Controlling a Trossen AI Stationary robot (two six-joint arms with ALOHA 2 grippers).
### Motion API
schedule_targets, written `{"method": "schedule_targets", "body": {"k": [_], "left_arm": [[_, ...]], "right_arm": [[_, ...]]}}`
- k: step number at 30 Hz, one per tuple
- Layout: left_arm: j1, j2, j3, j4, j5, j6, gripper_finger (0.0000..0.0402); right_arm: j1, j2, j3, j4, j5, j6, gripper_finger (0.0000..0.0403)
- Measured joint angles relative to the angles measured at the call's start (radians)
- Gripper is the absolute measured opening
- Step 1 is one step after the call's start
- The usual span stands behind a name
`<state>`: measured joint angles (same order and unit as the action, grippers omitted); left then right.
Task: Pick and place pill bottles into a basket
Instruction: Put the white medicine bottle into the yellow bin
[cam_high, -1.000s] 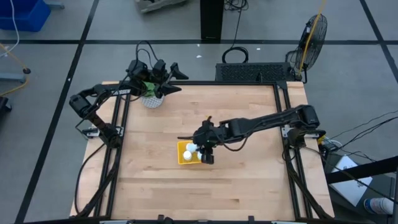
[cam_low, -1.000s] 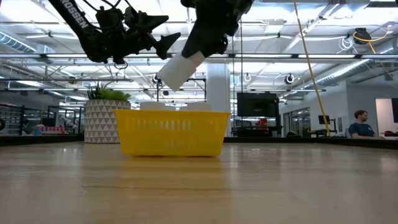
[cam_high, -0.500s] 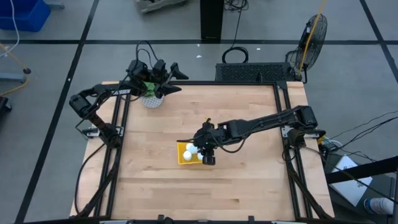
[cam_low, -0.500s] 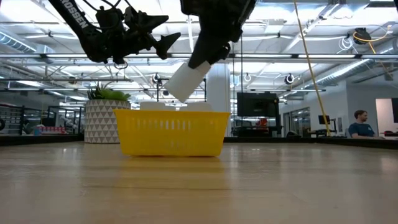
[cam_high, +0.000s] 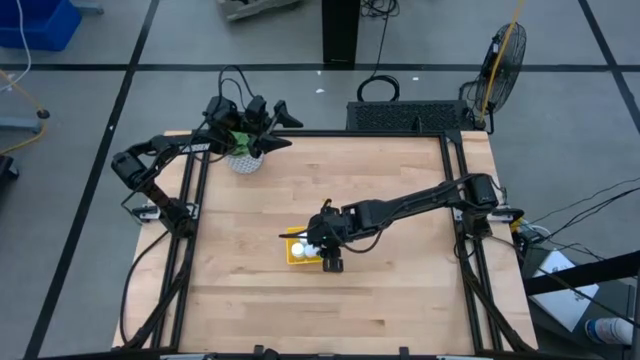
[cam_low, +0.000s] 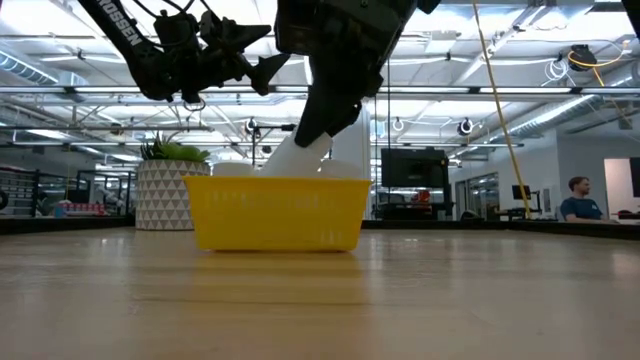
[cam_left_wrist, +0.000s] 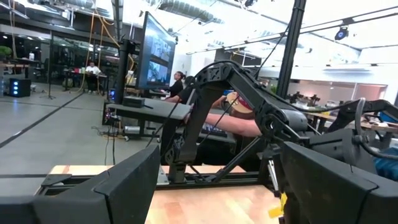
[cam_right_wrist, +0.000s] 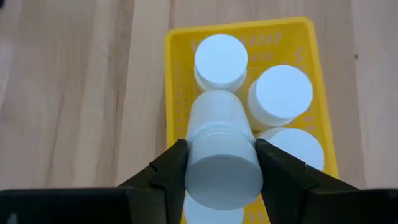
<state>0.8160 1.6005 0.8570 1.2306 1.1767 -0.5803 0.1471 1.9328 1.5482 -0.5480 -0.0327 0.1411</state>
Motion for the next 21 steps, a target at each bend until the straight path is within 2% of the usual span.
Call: {"method": "schedule_targets", "body": {"k": [21], "left_arm": [[0.000,0.000,0.000,0.000,0.000,0.022,0.0340]], "right_arm": [[-0.004,0.047,0.001,0.032,-0.049,-0.003,0.0148]]}}
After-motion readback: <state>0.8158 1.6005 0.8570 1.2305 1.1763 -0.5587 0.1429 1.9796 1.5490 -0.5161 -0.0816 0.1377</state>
